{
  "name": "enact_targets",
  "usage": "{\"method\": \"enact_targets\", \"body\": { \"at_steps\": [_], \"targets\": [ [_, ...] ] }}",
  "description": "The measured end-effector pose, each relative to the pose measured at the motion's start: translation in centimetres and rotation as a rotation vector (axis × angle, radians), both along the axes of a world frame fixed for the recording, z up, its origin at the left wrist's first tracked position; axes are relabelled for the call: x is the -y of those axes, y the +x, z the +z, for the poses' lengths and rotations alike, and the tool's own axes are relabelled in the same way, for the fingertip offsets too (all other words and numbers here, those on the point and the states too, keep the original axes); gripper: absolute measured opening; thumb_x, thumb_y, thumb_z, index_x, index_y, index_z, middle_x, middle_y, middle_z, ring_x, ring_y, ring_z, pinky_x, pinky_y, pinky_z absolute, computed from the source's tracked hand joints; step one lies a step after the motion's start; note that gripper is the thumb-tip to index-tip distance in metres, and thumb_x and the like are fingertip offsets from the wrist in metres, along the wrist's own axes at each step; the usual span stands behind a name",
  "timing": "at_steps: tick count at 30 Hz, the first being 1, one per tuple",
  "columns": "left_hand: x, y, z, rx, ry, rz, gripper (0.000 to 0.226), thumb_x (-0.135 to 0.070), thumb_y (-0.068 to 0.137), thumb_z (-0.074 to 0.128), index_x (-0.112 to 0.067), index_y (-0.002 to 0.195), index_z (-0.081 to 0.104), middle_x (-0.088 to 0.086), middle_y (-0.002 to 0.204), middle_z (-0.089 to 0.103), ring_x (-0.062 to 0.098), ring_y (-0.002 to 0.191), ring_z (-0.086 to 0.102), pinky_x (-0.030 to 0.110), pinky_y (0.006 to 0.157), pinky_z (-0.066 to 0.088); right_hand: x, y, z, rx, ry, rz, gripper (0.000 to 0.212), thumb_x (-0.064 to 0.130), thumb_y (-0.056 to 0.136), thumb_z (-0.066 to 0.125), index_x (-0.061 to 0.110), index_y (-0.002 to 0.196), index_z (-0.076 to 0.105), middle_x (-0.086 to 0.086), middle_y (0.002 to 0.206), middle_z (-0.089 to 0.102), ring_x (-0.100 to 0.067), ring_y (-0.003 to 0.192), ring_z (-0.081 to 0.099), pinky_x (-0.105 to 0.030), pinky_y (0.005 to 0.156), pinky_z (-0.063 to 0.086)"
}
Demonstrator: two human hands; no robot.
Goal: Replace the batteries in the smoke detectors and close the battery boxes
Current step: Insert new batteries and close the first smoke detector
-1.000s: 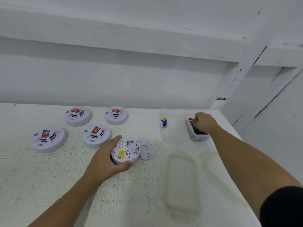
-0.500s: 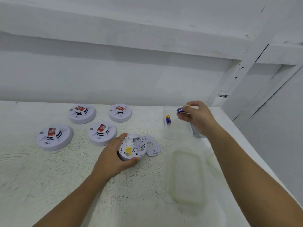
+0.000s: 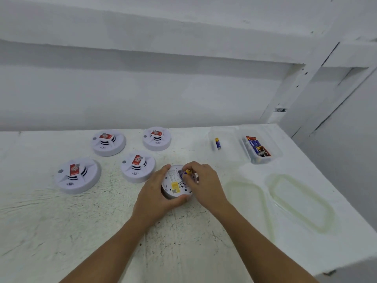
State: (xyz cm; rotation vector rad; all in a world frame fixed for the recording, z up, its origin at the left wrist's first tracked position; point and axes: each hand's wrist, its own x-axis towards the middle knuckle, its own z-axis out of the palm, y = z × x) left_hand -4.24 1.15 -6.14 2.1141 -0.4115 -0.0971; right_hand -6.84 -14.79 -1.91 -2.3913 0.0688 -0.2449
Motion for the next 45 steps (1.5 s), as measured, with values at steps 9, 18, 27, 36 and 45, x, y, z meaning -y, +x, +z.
{"method": "enact_targets", "body": {
  "at_steps": [9,18,27,36,45],
  "targets": [
    [-0.5,0.4,-0.1,-0.041,-0.005,-0.051,0.112,-0.077,0.047,0.068,-0.037,0.143,0.028,-0.02,0.133,0.042,0.001,0.118,0.044,0.026,0.096,0.041,0.6,-1.6,-0.8,-0.048,-0.013,0.053,0.029,0.027,0.093,0.057,0.026,0.121,0.061,0.003,0.122,0.052,-0.001,0.104,0.047,0.0,0.083,0.034],
    [-0.8,0.5,-0.3,-0.051,-0.032,-0.065,0.109,-0.075,0.049,0.068,-0.035,0.143,0.031,-0.013,0.134,0.05,0.004,0.117,0.05,0.035,0.096,0.048,1.2,-1.5,0.2,-0.115,0.017,0.127,0.026,0.018,0.093,0.057,0.021,0.118,0.062,0.005,0.121,0.056,0.0,0.107,0.055,-0.005,0.084,0.041],
    [-0.7,0.5,-0.4,-0.068,-0.014,-0.069,0.117,-0.078,0.044,0.069,-0.036,0.145,0.027,-0.014,0.136,0.046,0.007,0.121,0.046,0.036,0.1,0.044,1.2,-0.8,0.2,-0.103,0.095,0.093,0.018,0.014,0.087,0.065,0.016,0.104,0.072,0.022,0.105,0.058,-0.003,0.112,0.051,-0.021,0.085,0.05],
    [-0.6,0.5,-0.5,-0.028,-0.031,-0.054,0.102,-0.073,0.057,0.063,-0.031,0.144,0.031,-0.015,0.134,0.048,0.006,0.116,0.05,0.038,0.095,0.049,1.4,-0.9,-0.8,-0.075,0.105,0.063,0.024,0.016,0.088,0.065,0.016,0.11,0.07,0.012,0.116,0.062,-0.002,0.118,0.047,-0.03,0.094,0.05],
    [-0.4,0.7,-1.0,-0.03,-0.027,-0.047,0.1,-0.071,0.058,0.069,-0.033,0.143,0.033,-0.014,0.134,0.049,0.006,0.118,0.048,0.038,0.096,0.047,1.3,-0.6,-1.8,0.032,0.059,0.084,0.022,0.012,0.087,0.065,0.013,0.108,0.072,0.014,0.108,0.065,0.005,0.115,0.041,-0.001,0.094,0.031]
  ]
}}
